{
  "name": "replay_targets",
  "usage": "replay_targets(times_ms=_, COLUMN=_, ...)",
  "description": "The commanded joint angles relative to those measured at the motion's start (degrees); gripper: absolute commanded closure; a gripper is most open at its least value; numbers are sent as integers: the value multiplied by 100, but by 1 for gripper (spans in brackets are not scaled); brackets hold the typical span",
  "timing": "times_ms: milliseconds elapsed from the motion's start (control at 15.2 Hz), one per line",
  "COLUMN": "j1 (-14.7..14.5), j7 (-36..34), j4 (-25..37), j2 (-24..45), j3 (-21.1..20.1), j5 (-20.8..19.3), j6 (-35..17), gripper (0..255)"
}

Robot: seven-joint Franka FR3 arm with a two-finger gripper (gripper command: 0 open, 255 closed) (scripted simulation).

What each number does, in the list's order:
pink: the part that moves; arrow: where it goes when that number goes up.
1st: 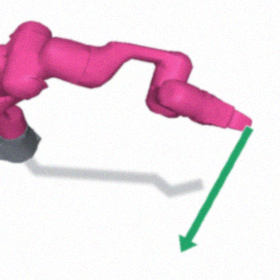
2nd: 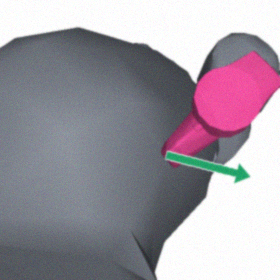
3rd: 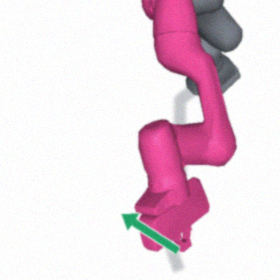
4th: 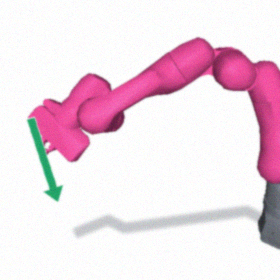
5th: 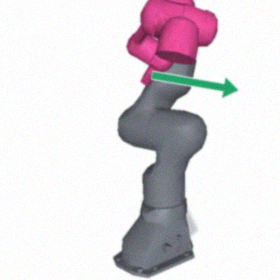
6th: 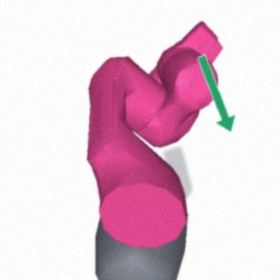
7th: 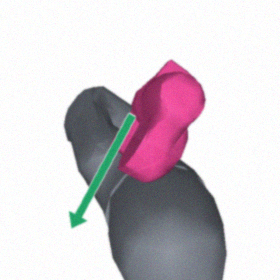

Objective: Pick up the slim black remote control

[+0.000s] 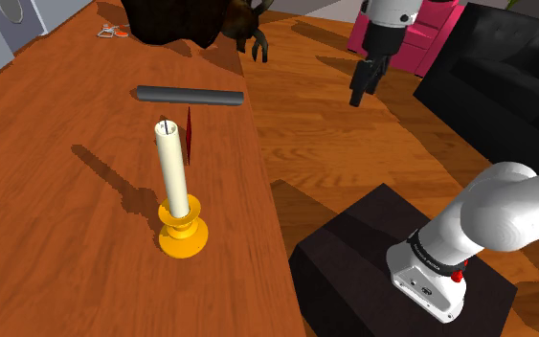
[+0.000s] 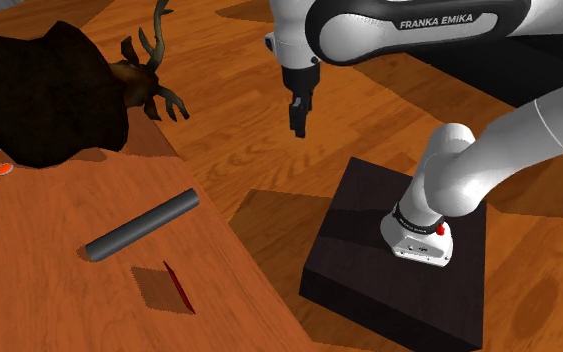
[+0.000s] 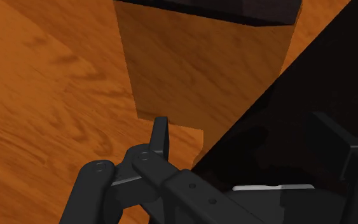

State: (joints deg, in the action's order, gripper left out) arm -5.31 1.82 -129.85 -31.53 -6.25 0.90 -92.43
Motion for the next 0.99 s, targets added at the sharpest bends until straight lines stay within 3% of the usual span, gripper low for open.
replay_targets(times_ms=0, j1=-105, j7=140, j4=306, j2=367, j3=-69, j5=45, j6=-85, gripper=0)
replay_targets(times_ms=924, j1=-791, j7=866, j4=2955, j2=2829, j3=-757, j5=125, j6=-59, gripper=0)
